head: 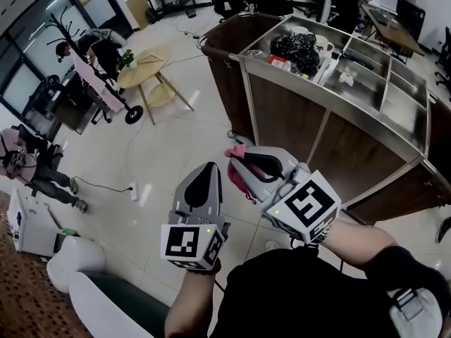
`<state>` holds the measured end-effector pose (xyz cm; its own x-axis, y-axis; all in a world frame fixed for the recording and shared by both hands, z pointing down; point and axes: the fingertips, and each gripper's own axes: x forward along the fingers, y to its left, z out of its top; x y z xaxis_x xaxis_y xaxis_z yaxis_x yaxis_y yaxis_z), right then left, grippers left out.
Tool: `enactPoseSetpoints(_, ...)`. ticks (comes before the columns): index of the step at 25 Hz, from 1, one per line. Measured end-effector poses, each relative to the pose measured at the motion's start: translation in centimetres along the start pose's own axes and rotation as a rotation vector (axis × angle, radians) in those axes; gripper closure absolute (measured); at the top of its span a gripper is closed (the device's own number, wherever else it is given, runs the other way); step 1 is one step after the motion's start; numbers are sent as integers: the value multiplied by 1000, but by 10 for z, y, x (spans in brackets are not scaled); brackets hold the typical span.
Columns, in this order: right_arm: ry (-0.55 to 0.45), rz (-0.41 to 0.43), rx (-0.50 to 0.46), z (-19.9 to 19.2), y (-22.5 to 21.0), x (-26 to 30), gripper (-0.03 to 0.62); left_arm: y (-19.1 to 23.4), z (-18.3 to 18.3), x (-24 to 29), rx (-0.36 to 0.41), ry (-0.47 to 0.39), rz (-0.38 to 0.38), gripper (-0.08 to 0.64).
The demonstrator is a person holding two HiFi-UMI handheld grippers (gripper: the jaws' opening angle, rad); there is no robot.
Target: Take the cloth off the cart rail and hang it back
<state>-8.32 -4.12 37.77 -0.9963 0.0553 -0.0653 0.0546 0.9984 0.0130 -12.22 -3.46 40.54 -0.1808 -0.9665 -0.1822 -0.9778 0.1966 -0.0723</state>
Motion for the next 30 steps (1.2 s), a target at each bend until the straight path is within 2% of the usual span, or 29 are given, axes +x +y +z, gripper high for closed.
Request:
enactPoseSetpoints(6, -10, -12, -5, 2, -21, 11, 581, 9, -3, 24, 7, -14, -18, 557)
enactPoseSetpoints(10, -45, -15, -89, 7, -32, 22, 581, 17, -1, 36, 8, -27, -43, 557)
enactPoseSetpoints(15, 3, -68, -23, 12, -30, 38, 581, 37, -1, 40, -26, -25, -62, 557)
enactPoseSetpoints(19, 9, -101, -28, 13, -28, 68, 581, 69, -1, 44, -42, -34, -91, 557)
enactPoseSetpoints(23, -36, -140, -147, 17, -32, 105, 581, 107, -1, 48, -52, -37, -131, 557)
enactPoseSetpoints(26, -22, -174, -110, 18, -24, 131, 581, 135, 1, 48, -55, -40, -163, 557)
enactPoseSetpoints(28, -44, -196, -157, 22, -22, 149, 581, 154, 3, 47, -57, -44, -182, 557)
enactPoseSetpoints(30, -15, -221, -93, 21, -15, 166, 581, 172, 4, 47, -61, -44, -202, 557)
